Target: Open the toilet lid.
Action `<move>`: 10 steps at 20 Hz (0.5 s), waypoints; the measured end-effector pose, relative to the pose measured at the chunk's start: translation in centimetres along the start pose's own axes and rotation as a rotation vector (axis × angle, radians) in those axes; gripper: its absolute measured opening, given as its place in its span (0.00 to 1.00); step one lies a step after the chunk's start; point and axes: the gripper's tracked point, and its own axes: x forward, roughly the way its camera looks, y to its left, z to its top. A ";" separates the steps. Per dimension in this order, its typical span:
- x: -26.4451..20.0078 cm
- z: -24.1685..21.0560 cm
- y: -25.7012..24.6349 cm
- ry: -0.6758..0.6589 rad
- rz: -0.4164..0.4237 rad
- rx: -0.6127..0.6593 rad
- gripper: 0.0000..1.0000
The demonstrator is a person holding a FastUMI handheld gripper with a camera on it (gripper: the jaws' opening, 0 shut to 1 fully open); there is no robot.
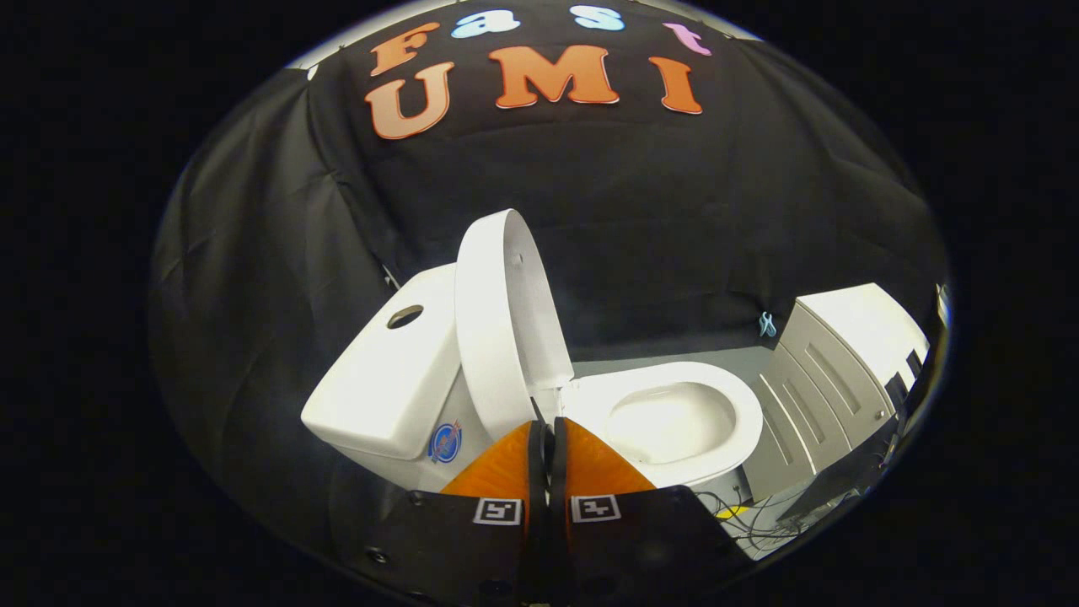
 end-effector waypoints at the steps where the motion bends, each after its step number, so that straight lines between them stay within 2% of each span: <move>1: 0.0 -0.3 0.6 0.002 0.004 -0.016 0.08; 10: -0.1 -1.2 3.4 -0.019 0.020 -0.112 0.08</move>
